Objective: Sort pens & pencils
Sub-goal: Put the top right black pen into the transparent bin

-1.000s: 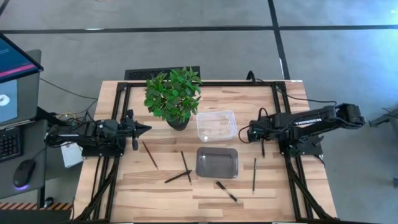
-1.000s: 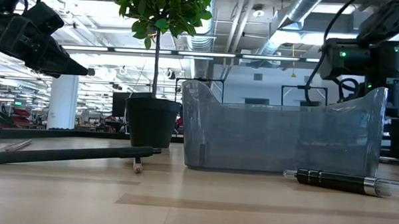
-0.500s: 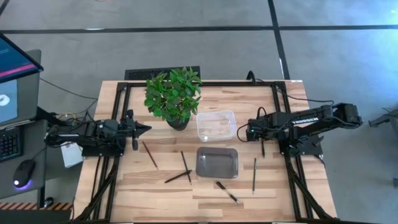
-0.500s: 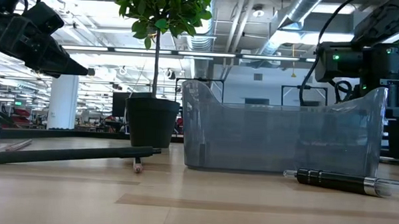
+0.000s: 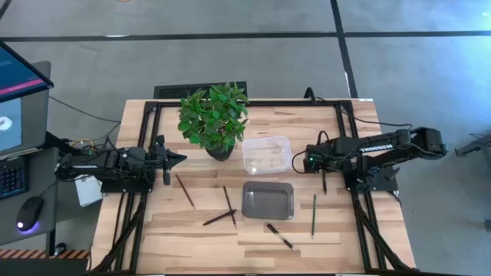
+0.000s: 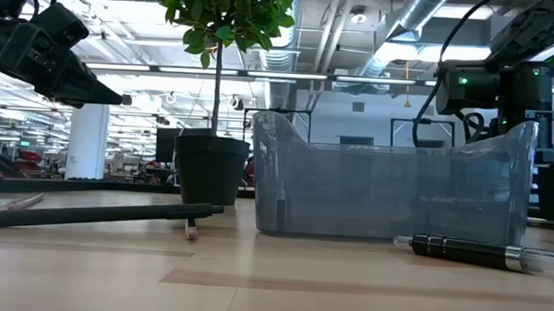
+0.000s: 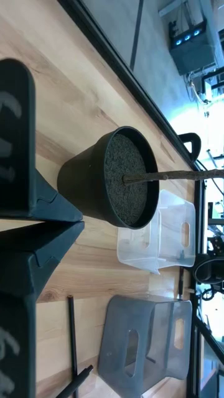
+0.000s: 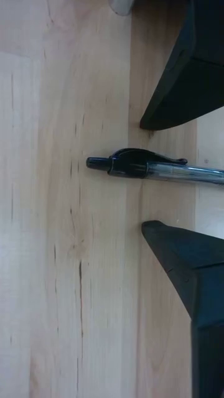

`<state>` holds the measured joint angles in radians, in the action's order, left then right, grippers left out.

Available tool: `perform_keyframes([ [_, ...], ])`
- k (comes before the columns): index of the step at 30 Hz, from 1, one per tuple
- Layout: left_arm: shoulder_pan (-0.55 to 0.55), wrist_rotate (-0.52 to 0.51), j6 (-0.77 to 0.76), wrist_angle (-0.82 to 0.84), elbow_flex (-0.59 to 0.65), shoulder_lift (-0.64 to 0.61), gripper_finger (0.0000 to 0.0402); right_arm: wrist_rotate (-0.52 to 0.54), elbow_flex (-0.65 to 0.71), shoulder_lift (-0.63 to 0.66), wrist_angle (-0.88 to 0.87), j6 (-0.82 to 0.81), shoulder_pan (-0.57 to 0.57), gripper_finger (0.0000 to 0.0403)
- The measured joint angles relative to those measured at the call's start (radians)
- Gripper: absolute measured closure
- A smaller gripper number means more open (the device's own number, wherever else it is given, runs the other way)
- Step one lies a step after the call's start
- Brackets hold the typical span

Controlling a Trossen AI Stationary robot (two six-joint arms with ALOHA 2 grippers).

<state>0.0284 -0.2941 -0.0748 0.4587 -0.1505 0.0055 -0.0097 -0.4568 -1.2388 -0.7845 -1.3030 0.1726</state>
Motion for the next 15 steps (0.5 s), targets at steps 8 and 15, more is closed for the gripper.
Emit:
perform_keyframes([
  [8,0.000,0.000,0.007,0.000,0.000,0.000,0.0401,0.001,-0.008,-0.003,0.000,0.002,-0.001,0.0117],
  [15,0.000,0.000,0.010,0.000,0.000,0.000,0.0401,0.004,-0.013,-0.004,0.004,0.002,-0.001,0.0144],
])
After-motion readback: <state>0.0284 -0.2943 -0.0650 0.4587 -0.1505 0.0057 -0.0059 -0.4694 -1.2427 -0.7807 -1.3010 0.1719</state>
